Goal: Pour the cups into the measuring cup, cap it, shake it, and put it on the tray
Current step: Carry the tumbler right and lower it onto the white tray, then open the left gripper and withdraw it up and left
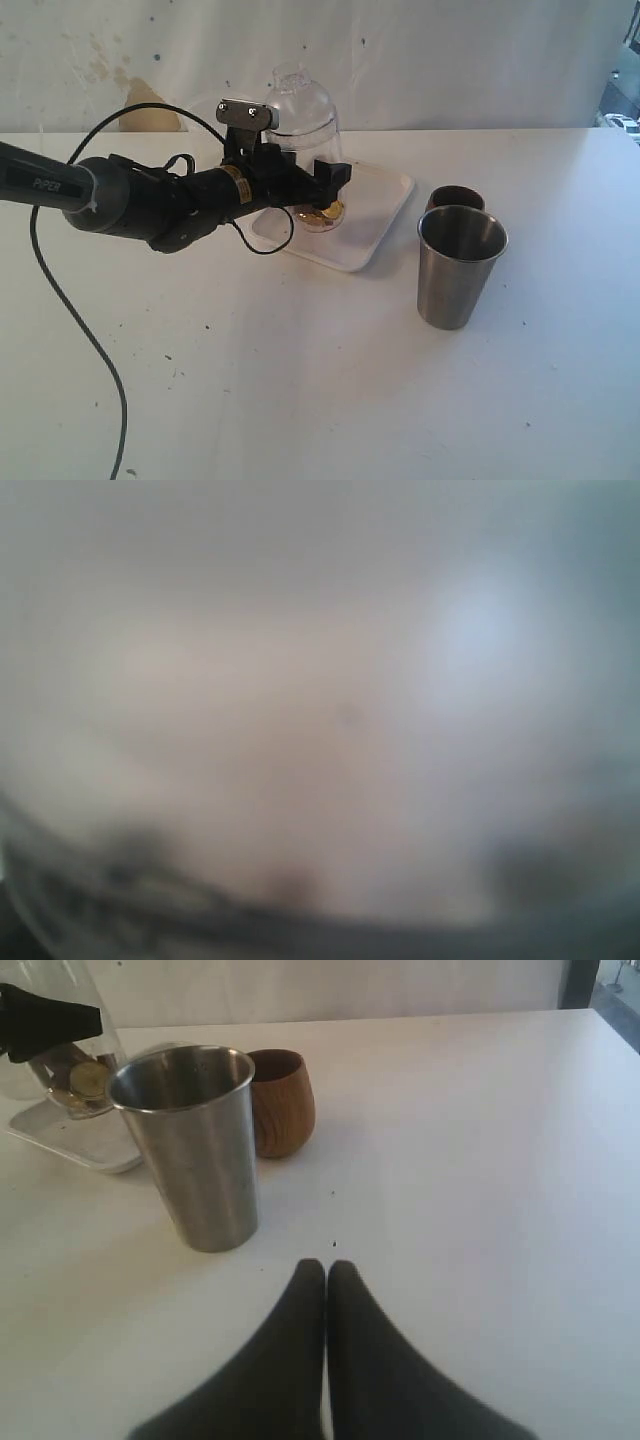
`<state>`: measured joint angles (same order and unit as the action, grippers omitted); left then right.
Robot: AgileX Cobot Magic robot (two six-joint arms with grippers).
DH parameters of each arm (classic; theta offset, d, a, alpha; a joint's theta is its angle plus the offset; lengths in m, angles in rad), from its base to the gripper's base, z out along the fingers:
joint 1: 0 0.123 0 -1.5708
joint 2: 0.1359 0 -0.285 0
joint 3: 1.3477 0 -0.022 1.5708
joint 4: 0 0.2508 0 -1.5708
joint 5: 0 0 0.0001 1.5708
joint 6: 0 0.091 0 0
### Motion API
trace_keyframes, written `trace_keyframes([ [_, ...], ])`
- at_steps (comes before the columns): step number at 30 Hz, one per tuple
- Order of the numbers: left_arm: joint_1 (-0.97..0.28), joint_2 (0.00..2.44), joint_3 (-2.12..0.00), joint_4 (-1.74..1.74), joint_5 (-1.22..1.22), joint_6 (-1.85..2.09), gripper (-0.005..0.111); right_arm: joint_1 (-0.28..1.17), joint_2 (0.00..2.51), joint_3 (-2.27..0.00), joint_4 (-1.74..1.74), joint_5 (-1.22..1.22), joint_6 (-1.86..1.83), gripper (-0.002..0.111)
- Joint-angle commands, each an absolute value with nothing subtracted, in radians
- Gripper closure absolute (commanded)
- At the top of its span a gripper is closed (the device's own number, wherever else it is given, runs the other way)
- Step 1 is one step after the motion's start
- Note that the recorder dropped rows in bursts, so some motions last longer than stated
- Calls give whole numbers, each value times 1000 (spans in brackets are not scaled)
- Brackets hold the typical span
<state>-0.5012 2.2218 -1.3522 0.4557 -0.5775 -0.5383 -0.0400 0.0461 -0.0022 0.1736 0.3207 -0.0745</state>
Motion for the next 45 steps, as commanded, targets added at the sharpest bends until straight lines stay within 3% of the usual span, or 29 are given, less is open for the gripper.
trace_keyframes([
  [1, -503, 2210, -1361, 461, -598, -544, 16, -39, 40, 0, 168, 310, -75, 108],
  [2, -503, 2210, -1361, 471, -597, -544, 5, -39, 40, 0, 168, 310, -75, 108],
  [3, -503, 2210, -1361, 480, -599, -548, 1, -39, 40, 0, 168, 310, -75, 108],
  [22, -503, 1995, -1361, 545, -461, -564, 2, -39, 40, 0, 168, 310, -75, 108],
  [28, -503, 1825, -1361, 548, -292, -580, 2, -39, 40, 0, 168, 310, -75, 108],
  [34, -503, 1638, -1361, 526, 63, -610, 3, -39, 40, 0, 168, 310, -75, 108],
  [37, -503, 1550, -1352, 530, 214, -600, 17, -39, 40, 0, 168, 310, -75, 108],
  [39, -503, 1485, -1332, 533, 257, -556, 38, -39, 40, 0, 168, 310, -75, 108],
  [44, -526, 1310, -1226, 471, 328, -441, 107, -39, 40, 0, 168, 310, -75, 108],
  [45, -531, 1269, -1196, 465, 339, -436, 106, -39, 40, 0, 168, 310, -75, 108],
])
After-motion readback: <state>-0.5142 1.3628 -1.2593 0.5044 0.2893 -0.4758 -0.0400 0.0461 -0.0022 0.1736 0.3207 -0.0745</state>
